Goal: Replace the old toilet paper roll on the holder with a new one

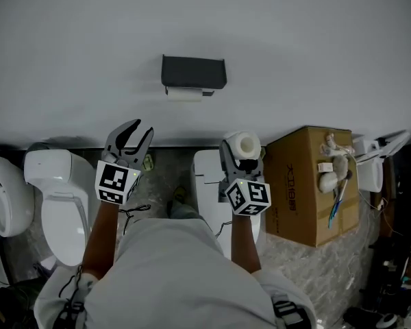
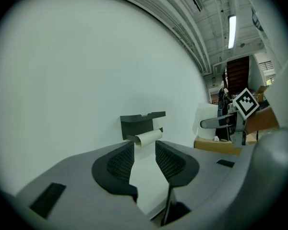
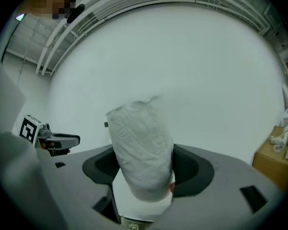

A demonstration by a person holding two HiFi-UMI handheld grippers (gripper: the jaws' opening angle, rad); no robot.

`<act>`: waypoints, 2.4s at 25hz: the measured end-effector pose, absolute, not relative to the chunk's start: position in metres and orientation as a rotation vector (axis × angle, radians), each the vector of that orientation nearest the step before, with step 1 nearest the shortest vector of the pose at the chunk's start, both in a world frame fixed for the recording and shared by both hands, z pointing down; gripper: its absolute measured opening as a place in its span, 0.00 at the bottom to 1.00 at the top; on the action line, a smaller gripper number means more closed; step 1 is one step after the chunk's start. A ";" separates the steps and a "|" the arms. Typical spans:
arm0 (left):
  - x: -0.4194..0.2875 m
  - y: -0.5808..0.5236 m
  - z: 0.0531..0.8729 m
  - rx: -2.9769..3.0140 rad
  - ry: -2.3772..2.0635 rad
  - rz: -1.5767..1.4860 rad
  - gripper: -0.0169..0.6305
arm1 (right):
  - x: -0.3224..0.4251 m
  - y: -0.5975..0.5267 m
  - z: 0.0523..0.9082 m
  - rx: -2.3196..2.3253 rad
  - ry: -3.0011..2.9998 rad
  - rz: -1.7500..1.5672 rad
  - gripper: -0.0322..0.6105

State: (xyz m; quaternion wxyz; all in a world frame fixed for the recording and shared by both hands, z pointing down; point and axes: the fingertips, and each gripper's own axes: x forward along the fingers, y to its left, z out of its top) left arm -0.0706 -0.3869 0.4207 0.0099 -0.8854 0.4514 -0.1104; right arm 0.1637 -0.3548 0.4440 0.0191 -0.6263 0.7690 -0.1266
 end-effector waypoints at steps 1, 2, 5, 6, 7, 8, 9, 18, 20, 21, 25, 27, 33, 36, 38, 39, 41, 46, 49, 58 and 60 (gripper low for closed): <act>-0.063 -0.394 0.423 -2.752 1.405 -0.365 0.26 | 0.170 -0.364 0.444 -1.936 2.389 -0.396 0.55; -0.056 -0.400 0.424 -2.737 1.396 -0.387 0.26 | 0.175 -0.373 0.444 -1.927 2.392 -0.399 0.55; -0.033 -0.419 0.427 -2.699 1.368 -0.443 0.26 | 0.191 -0.399 0.445 -1.899 2.391 -0.413 0.55; -0.027 -0.425 0.428 -2.692 1.364 -0.458 0.26 | 0.195 -0.406 0.445 -1.885 2.388 -0.421 0.55; -0.021 -0.429 0.429 -2.685 1.362 -0.473 0.26 | 0.199 -0.413 0.445 -1.872 2.386 -0.431 0.55; -0.017 -0.433 0.430 -2.678 1.359 -0.491 0.26 | 0.202 -0.418 0.446 -1.860 2.385 -0.440 0.55; -0.013 -0.436 0.433 -2.673 1.359 -0.509 0.26 | 0.205 -0.423 0.447 -1.851 2.386 -0.450 0.55; 0.012 -0.458 0.442 -2.560 1.301 -0.650 0.26 | 0.217 -0.454 0.456 -1.794 2.409 -0.481 0.55; 0.016 -0.463 0.444 -2.543 1.284 -0.667 0.26 | 0.219 -0.457 0.457 -1.790 2.402 -0.485 0.55; 0.017 -0.466 0.446 -2.525 1.273 -0.688 0.26 | 0.221 -0.458 0.457 -1.790 2.398 -0.486 0.55; 0.025 -0.478 0.455 -2.367 1.212 -0.850 0.26 | 0.232 -0.460 0.458 -1.804 2.368 -0.494 0.55; 0.031 -0.481 0.459 -2.296 1.166 -0.917 0.29 | 0.236 -0.461 0.460 -1.813 2.365 -0.499 0.55; 0.040 -0.486 0.460 -2.185 1.106 -0.981 0.35 | 0.242 -0.465 0.468 -1.822 2.349 -0.530 0.55; 0.043 -0.487 0.459 -2.144 1.079 -1.000 0.37 | 0.240 -0.466 0.468 -1.813 2.353 -0.533 0.55; 0.044 -0.489 0.458 -2.110 1.066 -1.015 0.38 | 0.240 -0.466 0.467 -1.812 2.354 -0.533 0.55; 0.045 -0.490 0.459 -2.073 1.051 -1.036 0.40 | 0.240 -0.466 0.467 -1.813 2.355 -0.534 0.55; 0.049 -0.492 0.463 -1.972 1.001 -1.100 0.40 | 0.241 -0.466 0.467 -1.816 2.355 -0.537 0.55; 0.059 -0.495 0.476 -1.886 0.945 -1.180 0.41 | 0.251 -0.459 0.469 -1.842 2.338 -0.541 0.55; 0.061 -0.499 0.477 -1.830 0.939 -1.191 0.37 | 0.258 -0.455 0.470 -1.862 2.318 -0.547 0.55; 0.085 -0.503 0.478 -1.795 0.882 -1.170 0.35 | 0.279 -0.440 0.478 -1.907 2.274 -0.583 0.55; 0.092 -0.505 0.478 -1.795 0.865 -1.161 0.35 | 0.284 -0.437 0.477 -1.917 2.265 -0.578 0.55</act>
